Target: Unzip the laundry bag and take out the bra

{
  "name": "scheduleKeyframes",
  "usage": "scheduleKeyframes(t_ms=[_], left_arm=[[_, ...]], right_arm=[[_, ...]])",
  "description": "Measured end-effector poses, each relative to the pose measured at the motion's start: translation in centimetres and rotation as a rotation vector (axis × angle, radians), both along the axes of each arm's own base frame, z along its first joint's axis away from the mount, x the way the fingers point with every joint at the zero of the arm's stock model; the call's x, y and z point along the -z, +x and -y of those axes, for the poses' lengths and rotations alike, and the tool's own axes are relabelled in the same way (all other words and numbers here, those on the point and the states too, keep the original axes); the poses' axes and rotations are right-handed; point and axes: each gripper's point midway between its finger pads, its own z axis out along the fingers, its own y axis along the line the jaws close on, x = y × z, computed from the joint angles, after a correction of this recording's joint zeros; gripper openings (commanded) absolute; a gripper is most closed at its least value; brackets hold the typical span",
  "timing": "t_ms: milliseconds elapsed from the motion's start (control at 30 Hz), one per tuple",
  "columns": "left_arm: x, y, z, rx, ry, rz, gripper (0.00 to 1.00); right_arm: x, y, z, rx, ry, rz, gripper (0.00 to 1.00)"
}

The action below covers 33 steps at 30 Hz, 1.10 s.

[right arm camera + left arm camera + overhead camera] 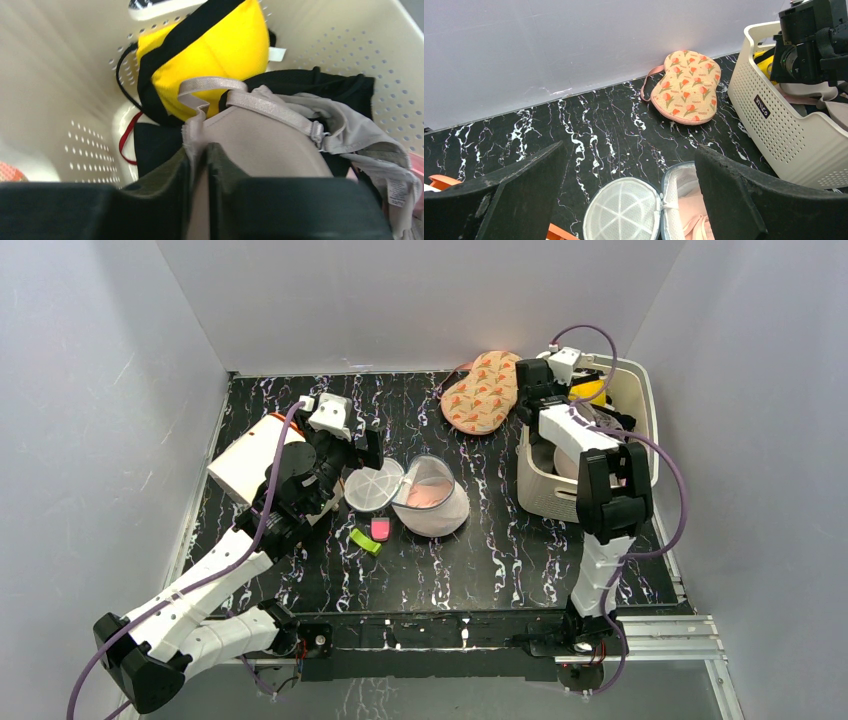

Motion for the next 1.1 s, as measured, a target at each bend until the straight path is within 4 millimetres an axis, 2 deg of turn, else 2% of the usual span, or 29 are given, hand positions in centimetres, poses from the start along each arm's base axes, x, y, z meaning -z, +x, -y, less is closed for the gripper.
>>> scheduleKeyframes(t_ms=[67,133,233,367,433,567,667,767,833,933,1100], left_arm=[[0.0,0.0,0.0,0.0,0.0,0.0,0.98],[0.0,0.0,0.0,0.0,0.0,-0.001,0.98],[-0.1,0.0,0.0,0.0,0.0,0.0,0.98],[0.1,0.0,0.1,0.001,-0.001,-0.004,0.98],[0.2,0.1,0.2,0.001,0.002,-0.009,0.98],[0.6,0.2,0.3,0.004,0.009,-0.02,0.98],[0.7,0.2,0.3,0.004,0.01,-0.022,0.99],[0.9,0.3,0.4,0.004,0.013,-0.026,0.98],[1.1,0.5,0.5,0.004,0.019,-0.033,0.98],[1.7,0.6,0.8,0.011,0.03,-0.048,0.98],[2.0,0.6,0.9,0.012,0.035,-0.057,0.98]], right_arm=[[0.9,-0.1,-0.4,-0.022,0.019,-0.028,0.47],[0.7,-0.3,-0.7,-0.032,0.036,-0.023,0.56],[0.0,-1.8,-0.7,-0.047,0.077,-0.006,0.66],[-2.5,-4.1,-1.1,-0.08,0.135,0.056,0.72],[-4.7,-4.7,-1.4,-0.101,0.162,0.108,0.74],[-8.9,-5.7,-2.3,-0.15,0.216,0.214,0.85],[-10.4,-6.9,-2.7,-0.181,0.236,0.244,0.89],[-10.8,-7.5,-3.5,-0.225,0.258,0.24,0.89],[-10.6,-7.6,-4.6,-0.287,0.291,0.218,0.9],[-10.5,-8.2,-7.5,-0.438,0.356,0.173,0.89],[-10.2,-10.4,-15.3,-0.736,0.453,0.067,0.83]])
